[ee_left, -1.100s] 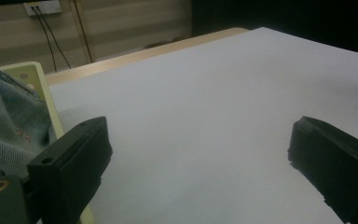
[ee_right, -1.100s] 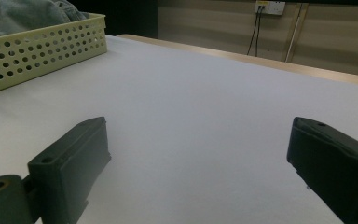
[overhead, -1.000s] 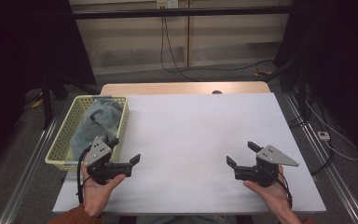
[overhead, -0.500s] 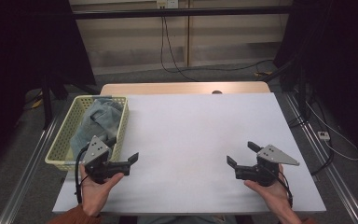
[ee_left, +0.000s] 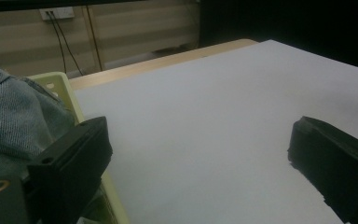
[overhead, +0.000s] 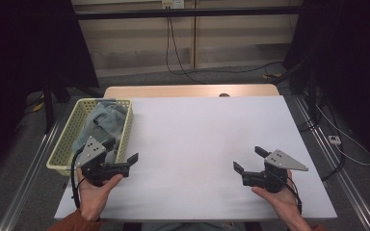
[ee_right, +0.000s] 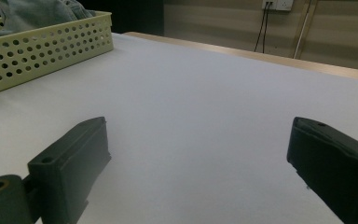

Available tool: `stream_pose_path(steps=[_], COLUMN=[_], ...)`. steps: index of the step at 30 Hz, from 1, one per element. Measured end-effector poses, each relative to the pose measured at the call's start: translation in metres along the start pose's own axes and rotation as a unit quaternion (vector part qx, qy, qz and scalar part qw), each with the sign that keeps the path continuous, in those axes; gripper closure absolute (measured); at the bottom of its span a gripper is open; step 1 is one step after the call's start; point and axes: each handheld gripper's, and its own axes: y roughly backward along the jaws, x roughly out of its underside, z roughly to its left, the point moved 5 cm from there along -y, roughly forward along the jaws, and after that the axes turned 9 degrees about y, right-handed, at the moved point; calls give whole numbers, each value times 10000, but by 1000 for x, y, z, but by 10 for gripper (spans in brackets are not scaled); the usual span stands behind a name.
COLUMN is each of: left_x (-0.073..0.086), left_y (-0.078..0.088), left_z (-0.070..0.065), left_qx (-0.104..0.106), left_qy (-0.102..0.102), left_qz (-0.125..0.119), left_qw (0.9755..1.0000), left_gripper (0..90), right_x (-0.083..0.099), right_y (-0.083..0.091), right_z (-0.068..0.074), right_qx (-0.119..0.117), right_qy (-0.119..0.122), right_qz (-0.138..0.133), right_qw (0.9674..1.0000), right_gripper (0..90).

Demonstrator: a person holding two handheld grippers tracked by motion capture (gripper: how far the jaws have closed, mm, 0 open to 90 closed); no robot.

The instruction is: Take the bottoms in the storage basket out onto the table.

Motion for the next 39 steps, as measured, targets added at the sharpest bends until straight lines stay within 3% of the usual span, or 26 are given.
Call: stream_pose_path(steps=[10, 12, 17, 20, 23, 31, 36, 39], left_x=[-10, -13, -17, -28, -32, -41, -51, -56], left_y=[7, 9, 8, 13, 12, 13, 16, 16], left_z=[7, 8, 3, 8, 13, 24, 29, 35], left_qx=[-6, -128, -114, -241, -341, -399, -313, -407], left_qy=[-1, -101, -212, -262, -293, -198, -156, -130], left_qz=[52, 22, 104, -34, 4, -27, -142, -116], left_qw=[10000, 9999, 9997, 9994, 9990, 9990, 9993, 9990], left_gripper=[40, 40, 51, 53, 51, 54, 76, 63], right_x=[-2, -2, -1, -1, -1, -1, -1, -1], right_y=[1, -1, -5, -6, -5, -5, -6, -6], right_z=[5, 6, 8, 9, 8, 8, 8, 8], right_qx=[-55, -71, -112, -133, -134, -132, -138, -143], right_qy=[101, 93, 125, 123, 124, 125, 123, 125], right_qz=[-9, 11, 69, 69, 58, 64, 79, 78], right_qw=[9999, 9999, 9998, 9998, 9998, 9998, 9998, 9998], right_gripper=[49, 46, 46, 46, 46, 46, 46, 46])
